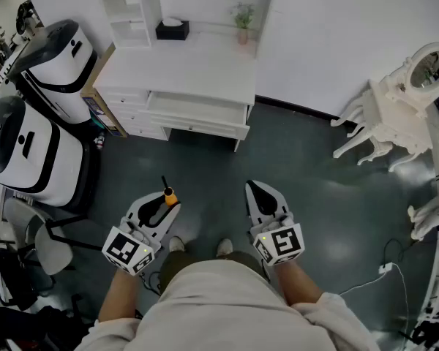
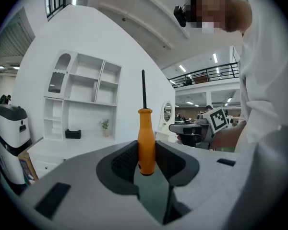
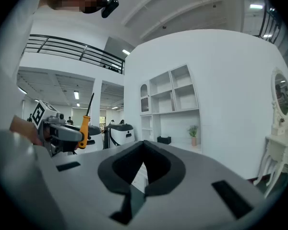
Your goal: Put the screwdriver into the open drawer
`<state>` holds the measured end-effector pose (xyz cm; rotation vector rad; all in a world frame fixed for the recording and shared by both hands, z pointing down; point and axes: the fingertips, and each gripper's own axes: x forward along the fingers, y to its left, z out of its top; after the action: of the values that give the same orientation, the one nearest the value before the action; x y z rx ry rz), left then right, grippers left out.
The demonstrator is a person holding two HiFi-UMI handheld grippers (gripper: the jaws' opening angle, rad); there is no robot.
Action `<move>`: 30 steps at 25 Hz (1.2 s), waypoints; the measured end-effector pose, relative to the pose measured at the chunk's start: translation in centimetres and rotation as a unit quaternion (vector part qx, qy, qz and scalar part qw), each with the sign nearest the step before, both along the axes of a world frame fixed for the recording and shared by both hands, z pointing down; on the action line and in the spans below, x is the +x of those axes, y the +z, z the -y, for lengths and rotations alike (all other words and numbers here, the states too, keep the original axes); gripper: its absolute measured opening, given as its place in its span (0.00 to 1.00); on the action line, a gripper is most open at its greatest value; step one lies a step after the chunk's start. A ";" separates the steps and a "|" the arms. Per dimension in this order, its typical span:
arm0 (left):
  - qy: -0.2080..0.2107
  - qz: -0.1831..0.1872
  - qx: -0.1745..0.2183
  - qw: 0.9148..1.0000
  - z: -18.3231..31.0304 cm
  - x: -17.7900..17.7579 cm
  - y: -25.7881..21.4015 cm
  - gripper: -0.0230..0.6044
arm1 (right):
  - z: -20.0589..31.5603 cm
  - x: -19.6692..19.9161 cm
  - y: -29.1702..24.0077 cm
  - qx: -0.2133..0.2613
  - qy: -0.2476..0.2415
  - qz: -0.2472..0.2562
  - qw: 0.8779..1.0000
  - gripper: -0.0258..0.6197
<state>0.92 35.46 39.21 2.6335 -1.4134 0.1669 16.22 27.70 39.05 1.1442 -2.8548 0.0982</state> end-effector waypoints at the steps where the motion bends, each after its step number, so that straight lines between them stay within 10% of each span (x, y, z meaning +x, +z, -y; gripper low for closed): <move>1: 0.000 0.000 0.000 1.000 0.1 0.0 0.0 0.22 | 0.0 0.0 0.0 0.000 0.000 0.000 1.000 0.04; 30: -0.033 0.003 0.001 0.999 5.7 1.1 0.5 0.22 | 5.3 1.3 1.5 -0.013 -0.029 -0.005 0.999 0.04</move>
<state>1.98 29.79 39.76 2.5858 -1.5007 0.1648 17.53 22.42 40.58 1.0536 -2.8665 0.1272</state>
